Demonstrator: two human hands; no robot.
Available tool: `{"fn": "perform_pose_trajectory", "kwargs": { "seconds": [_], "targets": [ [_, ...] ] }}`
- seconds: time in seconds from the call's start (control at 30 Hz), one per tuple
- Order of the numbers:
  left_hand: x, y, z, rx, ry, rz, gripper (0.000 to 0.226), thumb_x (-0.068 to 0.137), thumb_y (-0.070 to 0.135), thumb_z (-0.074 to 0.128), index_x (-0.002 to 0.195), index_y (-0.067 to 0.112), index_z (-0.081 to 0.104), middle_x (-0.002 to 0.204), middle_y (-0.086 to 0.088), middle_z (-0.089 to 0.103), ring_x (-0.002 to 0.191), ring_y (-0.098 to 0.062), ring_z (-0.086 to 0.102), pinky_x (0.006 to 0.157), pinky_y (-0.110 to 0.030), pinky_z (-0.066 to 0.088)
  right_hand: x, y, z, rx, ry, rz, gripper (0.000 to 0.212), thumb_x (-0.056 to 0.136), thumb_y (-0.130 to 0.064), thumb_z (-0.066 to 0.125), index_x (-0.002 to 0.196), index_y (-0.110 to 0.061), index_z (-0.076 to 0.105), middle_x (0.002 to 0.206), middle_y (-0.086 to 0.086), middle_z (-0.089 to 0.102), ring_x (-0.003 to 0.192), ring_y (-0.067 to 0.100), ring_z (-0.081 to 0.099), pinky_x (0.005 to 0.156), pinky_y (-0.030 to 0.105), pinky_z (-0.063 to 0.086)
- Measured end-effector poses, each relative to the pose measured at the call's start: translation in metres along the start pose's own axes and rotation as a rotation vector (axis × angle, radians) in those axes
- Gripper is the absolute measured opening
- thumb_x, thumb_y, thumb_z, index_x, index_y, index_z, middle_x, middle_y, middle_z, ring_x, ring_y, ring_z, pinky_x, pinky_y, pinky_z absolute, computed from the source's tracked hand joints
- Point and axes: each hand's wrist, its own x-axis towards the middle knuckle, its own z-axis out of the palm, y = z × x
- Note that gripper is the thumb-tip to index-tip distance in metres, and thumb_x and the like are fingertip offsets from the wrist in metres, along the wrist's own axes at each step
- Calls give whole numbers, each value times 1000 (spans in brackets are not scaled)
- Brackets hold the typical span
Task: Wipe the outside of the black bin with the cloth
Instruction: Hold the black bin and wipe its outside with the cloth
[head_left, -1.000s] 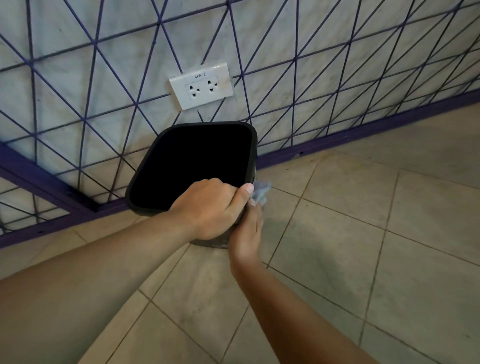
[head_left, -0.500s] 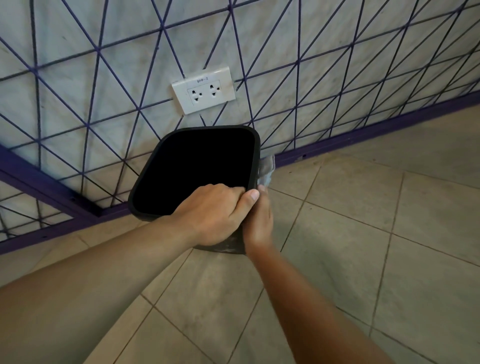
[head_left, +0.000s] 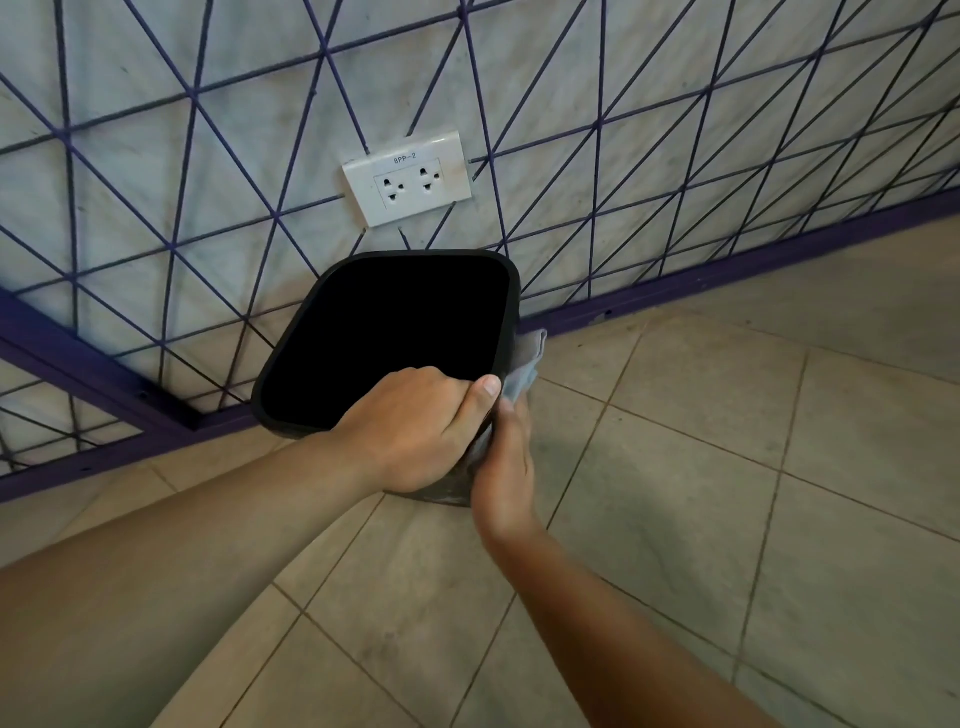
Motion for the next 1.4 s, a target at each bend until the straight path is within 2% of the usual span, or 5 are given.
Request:
{"fn": "perform_pose_trajectory", "kwargs": {
  "seconds": [0.47, 0.63, 1.07, 1.3, 1.4],
  "targets": [
    [9, -1, -4, -248, -204, -215, 45, 104, 51, 32, 96, 22, 65, 91, 5, 69, 90, -9, 65, 85, -37, 51, 8, 13, -2, -13, 19, 33, 84, 96, -43, 26, 171, -6, 34, 178, 15, 36, 170, 27, 26, 139, 50, 21],
    [7, 18, 3, -40, -171, -256, 33, 103, 38, 33, 81, 20, 49, 75, 1, 58, 72, -18, 59, 63, -35, 41, -12, 14, -2, -32, 13, -6, 83, 98, -45, 26, 173, -10, 29, 179, 10, 33, 170, 24, 24, 139, 49, 21],
    [-34, 31, 6, 105, -105, -155, 67, 95, 55, 12, 102, 16, 66, 83, -2, 70, 80, -21, 67, 77, -44, 54, 3, 7, -3, -86, 159, -89, 70, 113, -43, 23, 176, -16, 11, 186, -4, 6, 162, -6, -3, 141, 38, -6],
    [-34, 31, 6, 57, -106, -148, 67, 97, 55, 10, 96, 20, 67, 74, 3, 69, 70, -15, 67, 71, -42, 55, -33, 13, 6, -68, 112, -127, 92, 99, -60, 21, 175, -7, 22, 184, 7, 23, 173, 21, 11, 138, 38, 6],
    [-32, 32, 6, 54, -73, -159, 64, 98, 53, 12, 97, 20, 68, 76, 4, 69, 72, -14, 67, 72, -41, 55, -4, 10, -1, -40, 143, -76, 68, 114, -42, 24, 176, -14, 19, 186, 0, 16, 174, 14, 3, 141, 41, 2]
  ]
}}
